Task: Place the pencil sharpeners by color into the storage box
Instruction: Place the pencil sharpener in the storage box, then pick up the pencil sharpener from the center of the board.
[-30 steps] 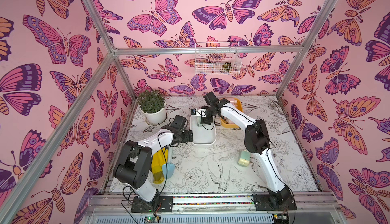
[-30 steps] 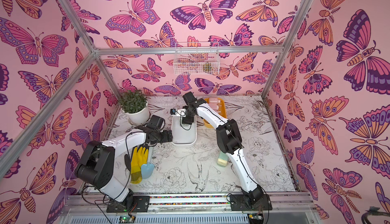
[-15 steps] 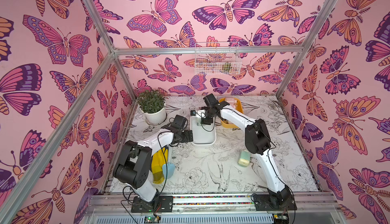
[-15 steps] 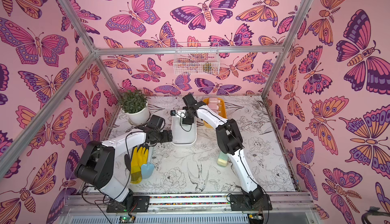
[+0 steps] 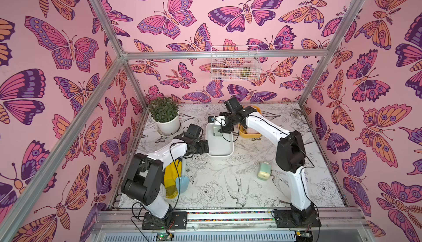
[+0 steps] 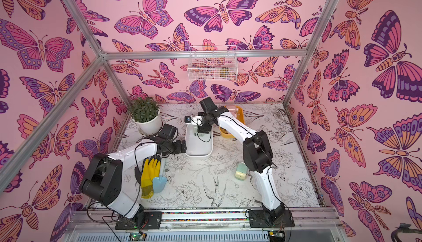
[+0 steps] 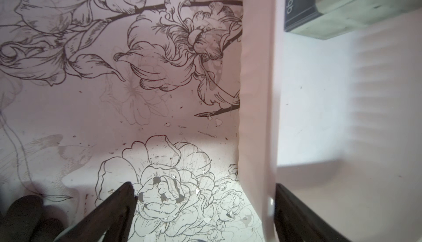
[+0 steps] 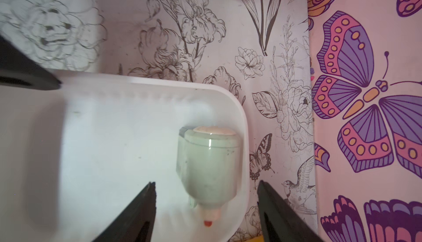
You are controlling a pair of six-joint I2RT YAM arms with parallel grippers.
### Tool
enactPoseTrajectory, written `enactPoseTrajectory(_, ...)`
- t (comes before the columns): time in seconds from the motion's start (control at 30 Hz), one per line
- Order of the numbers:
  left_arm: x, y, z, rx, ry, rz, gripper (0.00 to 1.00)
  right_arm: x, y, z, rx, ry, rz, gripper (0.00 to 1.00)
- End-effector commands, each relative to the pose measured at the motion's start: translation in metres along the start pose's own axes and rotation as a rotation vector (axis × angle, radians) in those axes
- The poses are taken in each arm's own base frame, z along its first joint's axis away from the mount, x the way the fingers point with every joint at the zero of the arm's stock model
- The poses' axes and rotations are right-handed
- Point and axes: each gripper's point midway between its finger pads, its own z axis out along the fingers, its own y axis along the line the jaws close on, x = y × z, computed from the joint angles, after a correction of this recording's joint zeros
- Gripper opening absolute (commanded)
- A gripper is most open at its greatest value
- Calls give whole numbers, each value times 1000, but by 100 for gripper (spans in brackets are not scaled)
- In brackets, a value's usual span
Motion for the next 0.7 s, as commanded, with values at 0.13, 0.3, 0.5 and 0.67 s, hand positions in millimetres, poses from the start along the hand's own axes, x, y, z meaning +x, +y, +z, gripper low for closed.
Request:
enactPoseTrajectory(0.13,-12,-17,-39,80,-61,20,98,-31,24,-49,123,-137,217,73)
enactPoseTrajectory(0.3,-10,-29,-50,121,-76,44,100,-25,51,-78,189,-171,555,73)
enactPoseTrajectory(0.5,-7,-47,-57,159,-70,110,100,31,80,-120,343,-9,859,77)
enactPoseTrajectory(0.67,2,-83,-61,197,-68,213,100,93,95,-166,571,147,1013,81)
